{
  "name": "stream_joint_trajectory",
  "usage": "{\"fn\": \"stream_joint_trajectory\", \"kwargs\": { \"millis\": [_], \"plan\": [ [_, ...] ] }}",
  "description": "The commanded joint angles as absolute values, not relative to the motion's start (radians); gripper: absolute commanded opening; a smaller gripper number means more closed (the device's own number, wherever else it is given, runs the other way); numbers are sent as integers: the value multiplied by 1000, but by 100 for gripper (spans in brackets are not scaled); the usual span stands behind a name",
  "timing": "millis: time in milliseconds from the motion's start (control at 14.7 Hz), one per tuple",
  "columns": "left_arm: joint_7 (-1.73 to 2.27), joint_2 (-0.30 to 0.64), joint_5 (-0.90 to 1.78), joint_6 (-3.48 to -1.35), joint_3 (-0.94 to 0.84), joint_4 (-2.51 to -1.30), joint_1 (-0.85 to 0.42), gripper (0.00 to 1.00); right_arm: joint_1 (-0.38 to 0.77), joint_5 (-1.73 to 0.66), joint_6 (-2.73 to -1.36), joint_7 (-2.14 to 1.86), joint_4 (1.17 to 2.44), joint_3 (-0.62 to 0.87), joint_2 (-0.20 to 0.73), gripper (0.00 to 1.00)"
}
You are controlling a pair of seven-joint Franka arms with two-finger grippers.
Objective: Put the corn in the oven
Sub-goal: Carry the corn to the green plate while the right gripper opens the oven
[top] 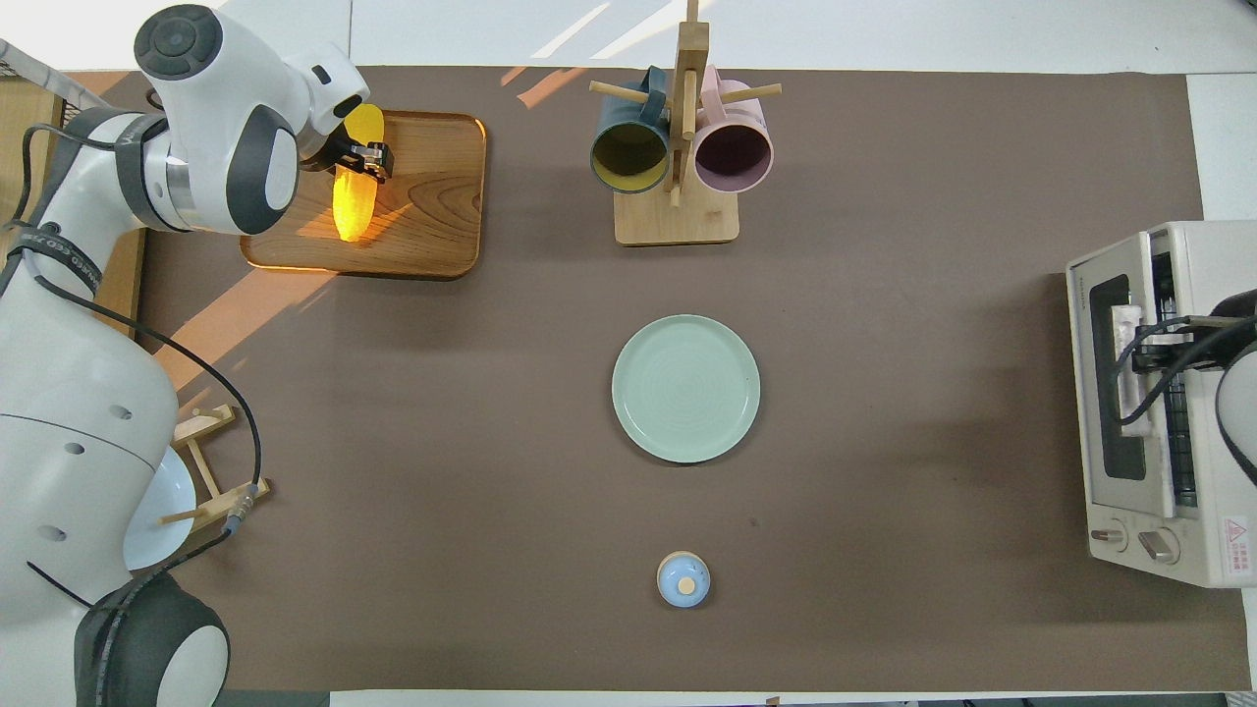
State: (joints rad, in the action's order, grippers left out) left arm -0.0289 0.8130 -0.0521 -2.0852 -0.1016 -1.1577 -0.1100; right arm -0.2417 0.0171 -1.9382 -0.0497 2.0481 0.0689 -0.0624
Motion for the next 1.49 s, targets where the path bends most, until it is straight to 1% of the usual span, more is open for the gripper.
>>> {"fn": "stream_joint_trajectory", "kwargs": {
  "millis": [0,136,271,407,543,611,679,882,950,1018,1154,1221,1289,1425],
  "plan": [
    [-22,709,42,-2008,-89,-1158,-112,0,-171,2,-2130,32,2141,72,18,0],
    [27,588,80,-1907,-87,-1224,-115,0,-152,2,-2187,40,2148,72,57,0],
    [130,420,78,-1875,-90,-1395,-158,0,-137,2,-2250,40,2186,72,60,0],
    [211,301,80,-1873,-94,-1538,-208,0,-124,2,-2301,37,2213,74,84,0],
    [283,214,90,-1873,-95,-1665,-294,0,-123,2,-2327,40,2221,74,113,0],
    [334,180,110,-1884,-95,-1730,-348,0,-121,0,-2338,40,2223,74,127,0],
    [377,163,118,-1902,-95,-1764,-395,0,-121,-5,-2345,41,2223,75,143,0],
    [503,97,136,-2061,-95,-1929,-541,0,-89,-64,-2385,52,2221,77,181,0],
    [540,94,137,-2125,-95,-1974,-590,0,-81,-64,-2384,73,2218,77,181,0],
    [596,109,137,-2185,-95,-1991,-638,0,-81,-64,-2378,90,2214,80,183,0],
    [658,162,137,-2311,-94,-1996,-702,0,-71,-69,-2375,121,2197,90,184,0],
    [660,193,137,-2359,-94,-1988,-718,0,-45,-86,-2353,135,2169,92,183,0],
    [663,225,137,-2406,-94,-1979,-738,0,-14,-90,-2285,152,2117,91,180,0],
    [675,291,130,-2463,-89,-1956,-781,0,-14,-91,-2136,160,1990,91,179,0]
  ]
}}
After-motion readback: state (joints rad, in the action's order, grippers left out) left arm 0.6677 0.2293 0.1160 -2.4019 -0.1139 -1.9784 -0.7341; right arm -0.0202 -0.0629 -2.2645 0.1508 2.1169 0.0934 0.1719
